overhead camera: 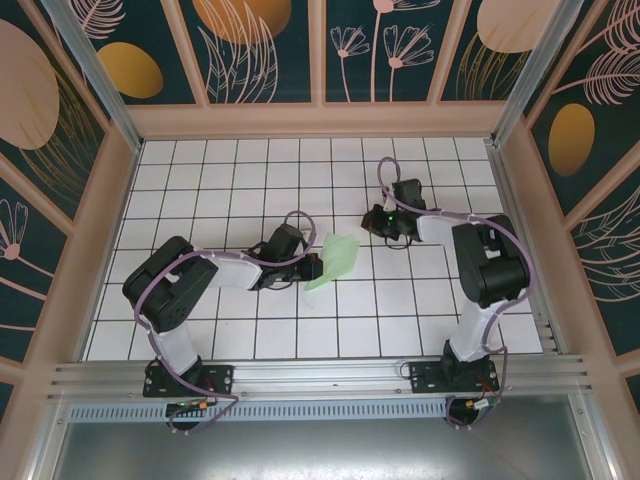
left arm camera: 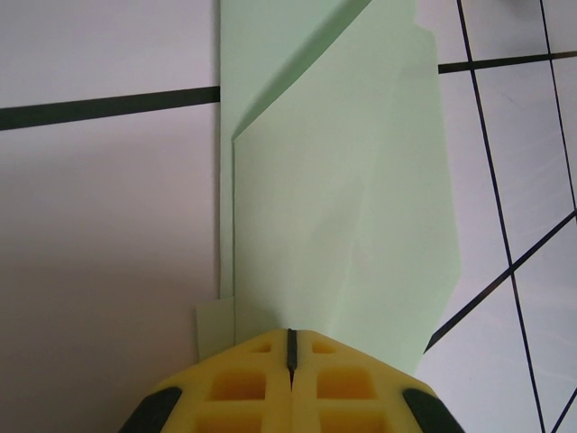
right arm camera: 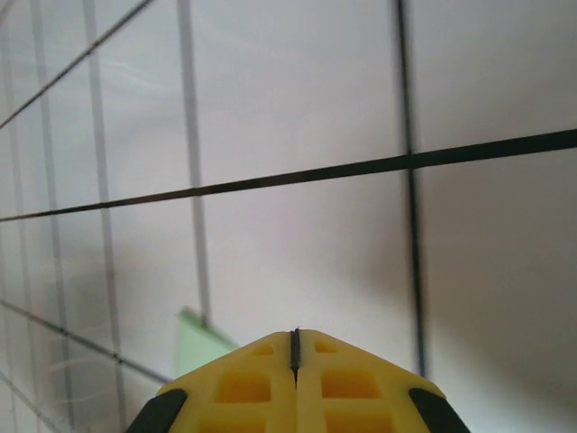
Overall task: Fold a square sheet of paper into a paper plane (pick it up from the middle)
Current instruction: Fourth fold the wing at the center of the table.
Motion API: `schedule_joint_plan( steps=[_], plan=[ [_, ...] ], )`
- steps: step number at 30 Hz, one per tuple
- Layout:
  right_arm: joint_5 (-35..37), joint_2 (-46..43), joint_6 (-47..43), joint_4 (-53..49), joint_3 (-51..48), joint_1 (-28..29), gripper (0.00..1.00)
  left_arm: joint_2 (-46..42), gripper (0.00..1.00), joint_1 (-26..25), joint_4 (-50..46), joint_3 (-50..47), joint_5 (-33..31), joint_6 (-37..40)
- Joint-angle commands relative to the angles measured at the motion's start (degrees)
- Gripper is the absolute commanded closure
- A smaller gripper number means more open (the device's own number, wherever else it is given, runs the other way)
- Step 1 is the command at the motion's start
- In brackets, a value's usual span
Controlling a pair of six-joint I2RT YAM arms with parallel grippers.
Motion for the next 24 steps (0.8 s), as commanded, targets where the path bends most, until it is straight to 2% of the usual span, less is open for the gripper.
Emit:
schedule_joint_plan(
  steps=[1, 8, 13, 22, 24],
  plan=[
    [-1.18, -5.2, 2.48, 1.22, -3.56, 3.63, 1.0, 1.27, 1.0, 0.32, 0.51, -1.54, -1.11, -3.77],
    [-6.23, -2.81, 10.44, 8.23, -7.58, 11.11, 1.0, 0.08, 1.0, 0.34, 3.61, -1.56, -2.29, -6.97],
    [-7.06, 1.19, 11.82, 9.21, -6.67, 12.69, 1.0, 0.14, 1.0, 0.33, 2.56, -1.39, -1.84, -6.56],
    [-1.54, 6.2, 9.58, 1.81, -5.43, 12.63, 1.0, -3.11, 1.0, 0.32, -1.25, 0.32, -2.54, -5.0],
    [-0.13, 7.15, 9.37, 0.61, -5.27, 12.59, 1.0, -5.51, 0.97, 0.35, -1.98, 1.02, -3.22, -4.86]
  ],
)
